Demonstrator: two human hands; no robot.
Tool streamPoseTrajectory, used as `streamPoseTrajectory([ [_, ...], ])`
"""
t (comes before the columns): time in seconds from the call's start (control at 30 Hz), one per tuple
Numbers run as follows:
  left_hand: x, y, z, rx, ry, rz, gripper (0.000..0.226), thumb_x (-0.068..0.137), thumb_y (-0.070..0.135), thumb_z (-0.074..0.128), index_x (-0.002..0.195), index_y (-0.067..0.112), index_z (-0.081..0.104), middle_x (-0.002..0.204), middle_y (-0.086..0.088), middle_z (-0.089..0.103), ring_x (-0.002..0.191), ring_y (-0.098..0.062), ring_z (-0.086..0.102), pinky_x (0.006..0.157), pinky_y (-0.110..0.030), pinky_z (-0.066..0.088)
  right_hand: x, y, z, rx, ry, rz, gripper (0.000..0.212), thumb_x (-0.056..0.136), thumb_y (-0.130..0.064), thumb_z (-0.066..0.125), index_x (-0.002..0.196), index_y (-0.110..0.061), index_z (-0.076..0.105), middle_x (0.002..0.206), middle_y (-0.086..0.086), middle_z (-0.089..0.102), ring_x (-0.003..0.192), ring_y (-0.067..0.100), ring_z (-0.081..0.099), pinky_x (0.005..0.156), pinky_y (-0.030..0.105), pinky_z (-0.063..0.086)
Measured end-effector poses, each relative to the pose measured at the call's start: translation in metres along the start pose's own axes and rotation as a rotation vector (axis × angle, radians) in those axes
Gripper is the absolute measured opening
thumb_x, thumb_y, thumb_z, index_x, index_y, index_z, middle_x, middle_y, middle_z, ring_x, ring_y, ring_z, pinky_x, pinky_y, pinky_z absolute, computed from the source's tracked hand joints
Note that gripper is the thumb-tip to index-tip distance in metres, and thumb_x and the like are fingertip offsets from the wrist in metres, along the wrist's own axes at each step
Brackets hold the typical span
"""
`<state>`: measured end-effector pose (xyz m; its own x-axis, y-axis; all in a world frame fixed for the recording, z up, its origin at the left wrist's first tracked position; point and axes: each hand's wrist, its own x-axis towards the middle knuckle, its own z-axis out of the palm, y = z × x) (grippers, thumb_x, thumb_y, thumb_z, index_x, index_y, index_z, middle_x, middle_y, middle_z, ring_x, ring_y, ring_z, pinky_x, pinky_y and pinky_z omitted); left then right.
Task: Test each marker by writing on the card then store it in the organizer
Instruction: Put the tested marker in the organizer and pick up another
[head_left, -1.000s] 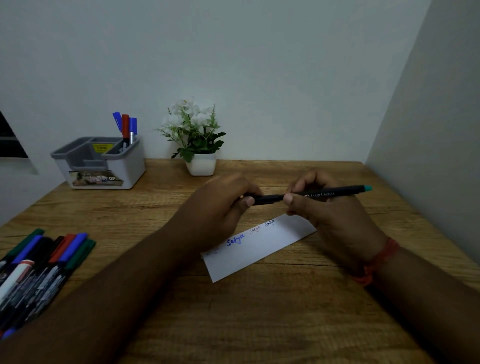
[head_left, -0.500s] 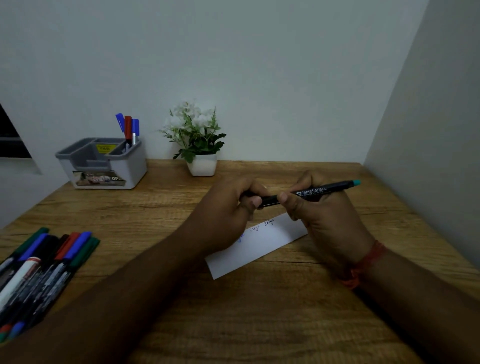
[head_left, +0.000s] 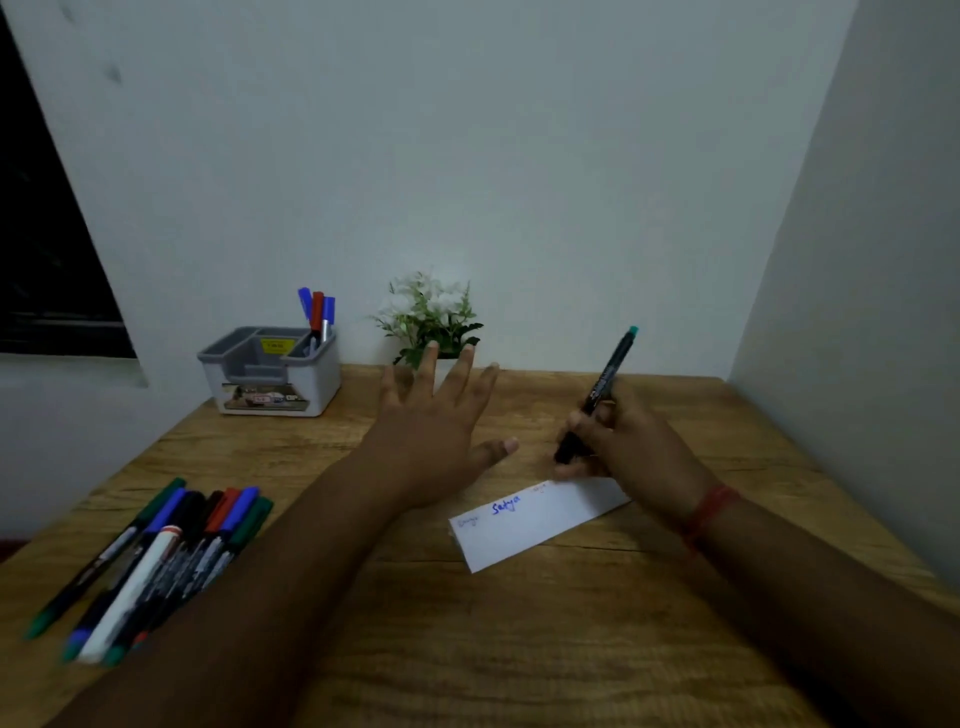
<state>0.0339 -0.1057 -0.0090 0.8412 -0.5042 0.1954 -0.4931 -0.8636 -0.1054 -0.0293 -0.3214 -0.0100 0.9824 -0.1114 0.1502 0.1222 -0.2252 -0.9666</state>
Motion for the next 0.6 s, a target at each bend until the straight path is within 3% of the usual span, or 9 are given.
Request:
streamPoseTrajectory([
  [0.1,-0.013,-0.025,-0.009,0.03,-0.026,-0.055,0.083,0.087,0.078,0.01,0.154,0.036,-0.018,0.161,0.003,-0.029,0.146,-0.028,-0.03,0.115,-0.066,-0.01,0.009,-0.008,0.016,-0.256,-0.068,-0.049,0.021,0.096,-0.011,0.067,0.114,-0.007,0.059,0.104,0.018,0.069,0.079,0.022,0.077,0.078,0.044,0.064],
  [0.23,-0.038,-0.071,-0.01,0.026,-0.068,-0.123,0.084,0.086,0.079,0.009,0.153,0.037,-0.019,0.16,0.004,-0.031,0.145,-0.027,-0.033,0.114,-0.066,-0.012,0.027,-0.024,0.056,-0.427,-0.108,-0.171,0.019,0.095,-0.017,0.07,0.112,-0.011,0.064,0.085,0.012,0.074,0.069,0.016,0.075,0.071,0.033,0.063],
  [0.4,-0.066,-0.134,-0.01,0.024,-0.14,-0.233,0.099,0.067,0.087,-0.009,0.151,0.038,-0.022,0.158,0.005,-0.033,0.145,-0.028,-0.032,0.114,-0.065,-0.014,0.05,-0.048,0.114,-0.517,-0.074,-0.29,0.015,0.097,-0.026,0.067,0.11,-0.018,0.066,0.076,0.0,0.074,0.061,0.01,0.068,0.059,0.019,0.054],
  [0.53,-0.077,-0.174,-0.001,0.043,-0.121,-0.304,0.091,0.073,0.084,-0.006,0.149,0.038,-0.027,0.155,0.003,-0.036,0.142,-0.026,-0.037,0.113,-0.067,-0.014,0.075,-0.067,0.155,-0.601,-0.043,-0.378,0.023,0.097,-0.026,0.064,0.115,-0.013,0.071,0.093,0.002,0.071,0.081,0.015,0.064,0.076,0.029,0.053],
  [0.6,-0.08,-0.185,0.009,0.044,-0.084,-0.305,0.084,0.071,0.086,-0.011,0.139,0.042,-0.036,0.156,0.002,-0.036,0.142,-0.028,-0.037,0.113,-0.067,-0.013,0.091,-0.079,0.174,-0.68,-0.031,-0.423,0.024,0.098,-0.026,0.062,0.115,-0.013,0.073,0.095,0.003,0.071,0.087,0.017,0.065,0.077,0.027,0.05],
])
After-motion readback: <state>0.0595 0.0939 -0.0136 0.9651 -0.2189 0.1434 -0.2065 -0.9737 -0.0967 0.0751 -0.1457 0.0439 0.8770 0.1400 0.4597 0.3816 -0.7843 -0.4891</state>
